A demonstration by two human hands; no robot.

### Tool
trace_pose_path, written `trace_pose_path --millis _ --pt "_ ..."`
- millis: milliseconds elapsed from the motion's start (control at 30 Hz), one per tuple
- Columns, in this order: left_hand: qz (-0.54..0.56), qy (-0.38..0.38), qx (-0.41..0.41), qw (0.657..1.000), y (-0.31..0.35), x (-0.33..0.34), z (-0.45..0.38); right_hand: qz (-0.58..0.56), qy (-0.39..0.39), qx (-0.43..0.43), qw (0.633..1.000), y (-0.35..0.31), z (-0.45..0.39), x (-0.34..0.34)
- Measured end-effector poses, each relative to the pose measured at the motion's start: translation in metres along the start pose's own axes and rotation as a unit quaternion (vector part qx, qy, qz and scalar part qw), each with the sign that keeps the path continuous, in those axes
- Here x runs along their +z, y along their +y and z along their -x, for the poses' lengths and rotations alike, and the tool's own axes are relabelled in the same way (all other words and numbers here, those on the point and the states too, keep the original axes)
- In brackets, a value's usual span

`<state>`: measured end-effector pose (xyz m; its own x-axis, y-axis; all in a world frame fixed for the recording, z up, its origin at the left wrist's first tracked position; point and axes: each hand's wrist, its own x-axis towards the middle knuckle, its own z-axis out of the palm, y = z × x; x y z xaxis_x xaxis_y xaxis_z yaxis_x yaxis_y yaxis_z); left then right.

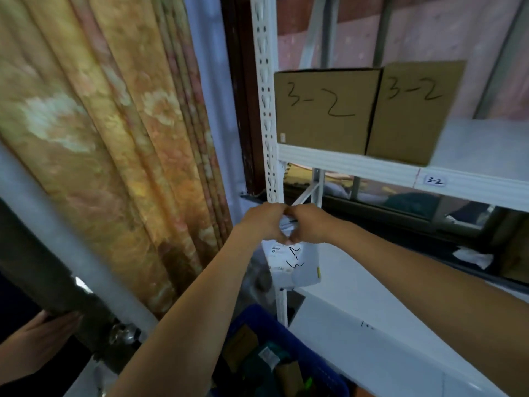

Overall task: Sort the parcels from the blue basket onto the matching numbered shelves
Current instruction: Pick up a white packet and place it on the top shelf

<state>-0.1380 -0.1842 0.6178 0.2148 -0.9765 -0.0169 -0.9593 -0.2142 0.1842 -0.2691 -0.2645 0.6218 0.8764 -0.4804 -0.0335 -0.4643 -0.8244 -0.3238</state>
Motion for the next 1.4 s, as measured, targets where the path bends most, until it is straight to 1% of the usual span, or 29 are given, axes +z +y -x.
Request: trace_pose_path --millis 67,133,200,233,267,300,333,367,400,467,567,600,667,767,800,900,1000,1067,1167,1267,1333,1400 --pt "0.053 -0.005 -0.004 0.999 -0.004 0.002 -0.005 -0.042 0.047 0.011 0.998 0.007 0.011 -0.007" --pt "0.111 -0.006 -0.012 0.994 -0.012 0.006 -0.006 -0.11 0.11 0.038 0.987 0.015 0.026 -0.013" --pt "0.171 -0.01 -0.014 0.985 -0.021 0.012 -0.002 -0.205 0.19 0.106 0.954 0.028 0.045 -0.01" --pt "0.208 -0.005 -0.01 0.978 -0.026 0.017 0.0 -0.251 0.234 0.157 0.926 0.035 0.056 -0.004" --pt "0.255 0.005 -0.01 0.967 -0.03 0.022 0.004 -0.3 0.277 0.207 0.889 0.042 0.066 0.003" --pt "0.316 0.017 -0.016 0.948 -0.034 0.026 0.009 -0.351 0.311 0.252 0.847 0.047 0.077 0.011" --pt "0.386 0.024 -0.03 0.922 -0.033 0.03 0.014 -0.399 0.332 0.296 0.802 0.05 0.086 0.018" --pt "0.451 0.026 -0.036 0.891 -0.033 0.034 0.018 -0.436 0.34 0.333 0.764 0.05 0.096 0.023" --pt "0.501 0.023 -0.044 0.864 -0.031 0.037 0.022 -0.463 0.337 0.363 0.735 0.051 0.104 0.029" --pt "0.553 0.011 -0.058 0.831 -0.025 0.045 0.026 -0.501 0.319 0.388 0.705 0.05 0.12 0.04" --pt "0.608 -0.019 -0.046 0.792 -0.012 0.053 0.027 -0.54 0.316 0.378 0.683 0.046 0.136 0.045" --pt "0.614 -0.025 -0.043 0.788 -0.005 0.051 0.029 -0.542 0.329 0.378 0.674 0.045 0.14 0.041" --pt "0.626 -0.028 -0.026 0.779 0.011 0.046 0.03 -0.522 0.369 0.376 0.671 0.043 0.149 0.029" --pt "0.626 -0.002 -0.015 0.78 0.04 0.034 0.025 -0.492 0.429 0.356 0.669 0.044 0.163 0.013" --pt "0.626 0.015 -0.011 0.779 0.052 0.029 0.023 -0.484 0.45 0.35 0.664 0.044 0.167 0.008" --pt "0.641 0.069 -0.016 0.764 0.093 0.01 0.019 -0.466 0.501 0.345 0.643 0.043 0.182 -0.011" --pt "0.629 0.113 -0.004 0.77 0.135 -0.009 0.017 -0.457 0.524 0.35 0.627 0.045 0.198 -0.034" --pt "0.607 0.14 0.024 0.782 0.159 -0.014 0.011 -0.447 0.541 0.357 0.616 0.054 0.211 -0.046" --pt "0.588 0.138 0.054 0.795 0.195 -0.014 0.002 -0.432 0.578 0.355 0.595 0.064 0.241 -0.064" --pt "0.575 0.136 0.089 0.802 0.238 -0.016 0.0 -0.412 0.606 0.361 0.577 0.067 0.278 -0.08" --pt "0.572 0.117 0.104 0.805 0.267 -0.017 0.005 -0.397 0.617 0.366 0.572 0.075 0.305 -0.087" --pt "0.57 0.1 0.107 0.808 0.298 -0.017 0.012 -0.378 0.618 0.377 0.577 0.083 0.333 -0.094"
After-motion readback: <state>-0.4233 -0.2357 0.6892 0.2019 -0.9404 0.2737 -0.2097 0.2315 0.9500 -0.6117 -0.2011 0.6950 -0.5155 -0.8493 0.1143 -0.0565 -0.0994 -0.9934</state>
